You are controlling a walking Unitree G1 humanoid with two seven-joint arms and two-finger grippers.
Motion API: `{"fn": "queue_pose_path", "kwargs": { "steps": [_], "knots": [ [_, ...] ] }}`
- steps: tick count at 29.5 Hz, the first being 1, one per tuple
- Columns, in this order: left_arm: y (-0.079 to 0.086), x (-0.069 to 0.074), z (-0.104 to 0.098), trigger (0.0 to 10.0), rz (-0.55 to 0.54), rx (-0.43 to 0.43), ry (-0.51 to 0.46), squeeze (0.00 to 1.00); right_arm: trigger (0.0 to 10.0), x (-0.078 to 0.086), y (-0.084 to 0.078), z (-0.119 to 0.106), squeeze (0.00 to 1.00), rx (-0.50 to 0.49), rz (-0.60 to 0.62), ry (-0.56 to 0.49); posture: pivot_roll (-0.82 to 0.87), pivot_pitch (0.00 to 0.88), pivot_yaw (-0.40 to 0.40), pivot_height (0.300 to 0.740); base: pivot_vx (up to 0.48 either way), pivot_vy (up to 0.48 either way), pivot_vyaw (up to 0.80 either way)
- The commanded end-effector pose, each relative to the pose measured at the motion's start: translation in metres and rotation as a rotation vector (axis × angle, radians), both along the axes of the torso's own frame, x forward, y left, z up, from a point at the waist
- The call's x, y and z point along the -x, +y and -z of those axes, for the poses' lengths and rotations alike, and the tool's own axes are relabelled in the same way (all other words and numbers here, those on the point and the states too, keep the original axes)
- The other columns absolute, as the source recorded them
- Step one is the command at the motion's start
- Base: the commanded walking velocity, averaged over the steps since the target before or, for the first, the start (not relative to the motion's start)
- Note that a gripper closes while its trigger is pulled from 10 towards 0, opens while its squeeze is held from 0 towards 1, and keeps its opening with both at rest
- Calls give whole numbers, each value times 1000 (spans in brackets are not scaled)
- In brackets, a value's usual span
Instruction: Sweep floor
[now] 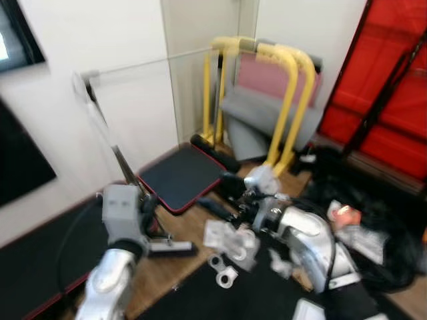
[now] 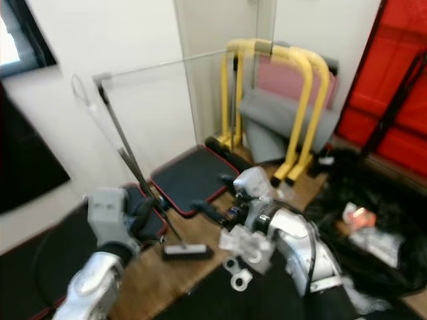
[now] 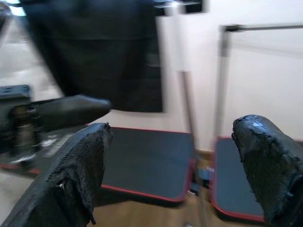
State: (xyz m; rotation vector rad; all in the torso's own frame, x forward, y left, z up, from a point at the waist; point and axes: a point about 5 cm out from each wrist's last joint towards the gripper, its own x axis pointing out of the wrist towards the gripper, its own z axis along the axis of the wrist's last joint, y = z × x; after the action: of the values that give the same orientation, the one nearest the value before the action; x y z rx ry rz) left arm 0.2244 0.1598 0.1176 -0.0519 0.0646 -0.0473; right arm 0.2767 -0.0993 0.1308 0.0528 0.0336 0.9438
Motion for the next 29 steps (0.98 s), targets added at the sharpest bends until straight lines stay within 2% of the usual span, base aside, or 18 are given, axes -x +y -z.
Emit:
{"fn": "queue_pose_path", "kwargs": {
  "steps": [1,15,25,29],
  "knots": [
    [-3,2,4,10000,14,18,19,0,10000,-1,-4,2,0,8,9,14,-77,0,-49,740,0,0,712],
    [-4,2,4,10000,15,15,20,0,10000,-1,-5,3,0,-6,7,37,-80,0,-52,740,0,0,703],
    [-6,2,2,10000,20,7,10,0,10000,-4,-6,3,0,-43,40,62,-71,0,-52,740,0,0,0],
    [-18,2,-1,10000,96,-13,-9,0,10000,0,-3,5,0,-50,22,67,-69,0,-45,740,0,0,0]
  ]
}}
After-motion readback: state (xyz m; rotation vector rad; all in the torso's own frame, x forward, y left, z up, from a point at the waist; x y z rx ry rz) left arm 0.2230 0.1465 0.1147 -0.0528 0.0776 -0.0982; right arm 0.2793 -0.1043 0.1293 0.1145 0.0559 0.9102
